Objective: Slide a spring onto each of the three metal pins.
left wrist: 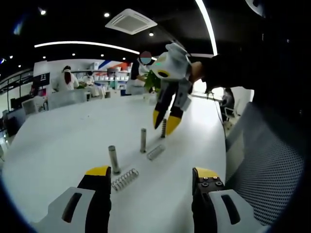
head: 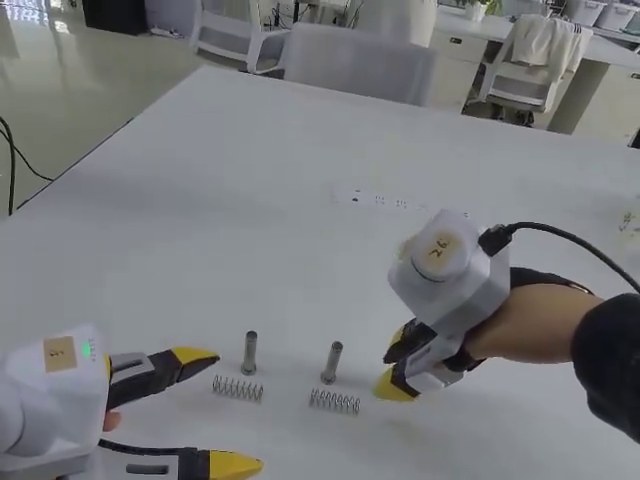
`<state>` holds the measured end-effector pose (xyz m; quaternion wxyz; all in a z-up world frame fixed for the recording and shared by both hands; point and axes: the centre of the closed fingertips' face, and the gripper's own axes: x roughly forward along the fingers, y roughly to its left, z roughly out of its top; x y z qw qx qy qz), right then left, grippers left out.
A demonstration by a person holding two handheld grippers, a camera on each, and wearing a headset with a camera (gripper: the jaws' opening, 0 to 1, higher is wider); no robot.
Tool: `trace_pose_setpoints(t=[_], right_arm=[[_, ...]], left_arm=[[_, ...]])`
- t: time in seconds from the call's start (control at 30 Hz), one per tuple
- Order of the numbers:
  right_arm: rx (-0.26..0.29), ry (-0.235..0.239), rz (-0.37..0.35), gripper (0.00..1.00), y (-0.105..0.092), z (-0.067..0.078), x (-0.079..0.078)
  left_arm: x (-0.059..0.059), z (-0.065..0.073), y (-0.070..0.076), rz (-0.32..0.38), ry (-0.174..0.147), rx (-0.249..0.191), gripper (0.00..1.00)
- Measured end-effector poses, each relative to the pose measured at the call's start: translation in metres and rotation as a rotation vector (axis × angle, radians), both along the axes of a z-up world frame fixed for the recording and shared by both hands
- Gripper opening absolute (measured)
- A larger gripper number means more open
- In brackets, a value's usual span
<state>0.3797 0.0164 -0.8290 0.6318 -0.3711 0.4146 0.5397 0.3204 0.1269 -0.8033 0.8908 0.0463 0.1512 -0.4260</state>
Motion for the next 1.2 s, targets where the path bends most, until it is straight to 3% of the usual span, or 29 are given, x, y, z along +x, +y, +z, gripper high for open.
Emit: trace_pose_setpoints(t=[0.33,1.2], right_arm=[[-0.007,0.025,0.051,0.18,0.017,-0.016,-0.013],[-0.043,0.026,0.079,0.11,0.021,-0.038,-0.015]], left_arm=[[-0.001,0.001,-0.001,0.003,-0.002,-0.001,0.63],[-0.002,-0.003,0.002,0.009,0.005,-0.006,0.61]])
